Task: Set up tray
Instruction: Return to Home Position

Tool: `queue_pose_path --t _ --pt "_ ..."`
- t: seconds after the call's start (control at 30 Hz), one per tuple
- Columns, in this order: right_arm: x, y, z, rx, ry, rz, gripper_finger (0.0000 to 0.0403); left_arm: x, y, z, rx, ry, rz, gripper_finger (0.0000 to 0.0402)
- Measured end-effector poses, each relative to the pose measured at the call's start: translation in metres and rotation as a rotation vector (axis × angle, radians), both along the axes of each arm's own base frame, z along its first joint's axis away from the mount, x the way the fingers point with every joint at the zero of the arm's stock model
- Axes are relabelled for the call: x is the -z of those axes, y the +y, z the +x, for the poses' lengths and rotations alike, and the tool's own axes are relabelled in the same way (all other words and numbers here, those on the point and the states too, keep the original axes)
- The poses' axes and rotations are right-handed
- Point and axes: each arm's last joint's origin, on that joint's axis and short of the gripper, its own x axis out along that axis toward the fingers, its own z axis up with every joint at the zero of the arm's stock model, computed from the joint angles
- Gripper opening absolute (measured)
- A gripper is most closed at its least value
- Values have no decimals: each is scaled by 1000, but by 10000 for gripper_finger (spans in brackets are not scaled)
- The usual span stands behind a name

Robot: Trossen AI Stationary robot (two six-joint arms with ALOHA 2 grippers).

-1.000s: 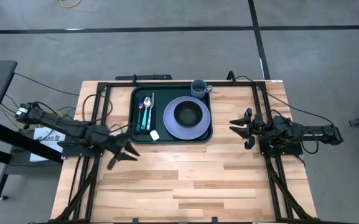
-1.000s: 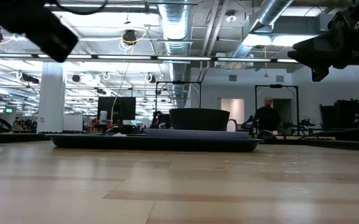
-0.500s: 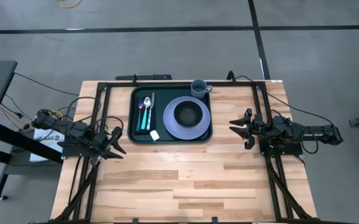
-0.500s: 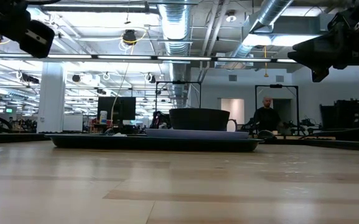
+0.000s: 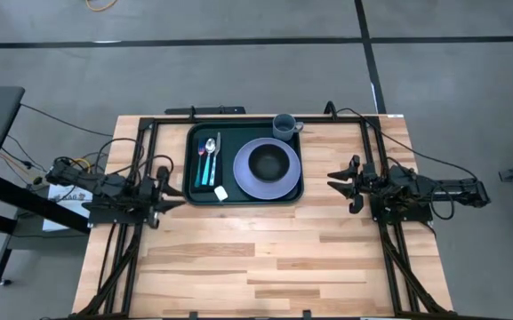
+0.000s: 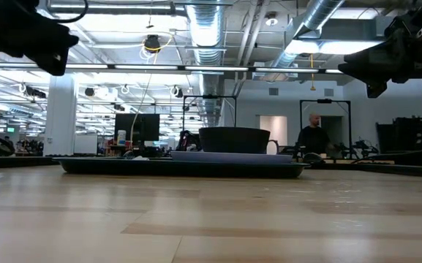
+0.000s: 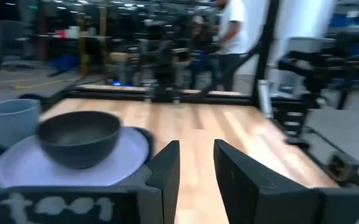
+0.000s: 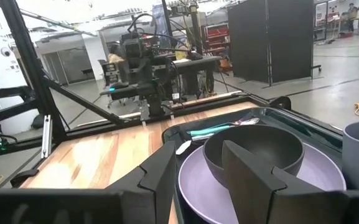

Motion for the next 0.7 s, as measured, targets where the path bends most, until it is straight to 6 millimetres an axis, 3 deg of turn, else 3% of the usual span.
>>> queue_pose_path --t 0.37,0.7 --pt "0 0 0 0 0 0 123 3 2 0 -60 30 8 87" --pt "0 0 0 0 0 0 123 25 2 -2 -51 244 99 87"
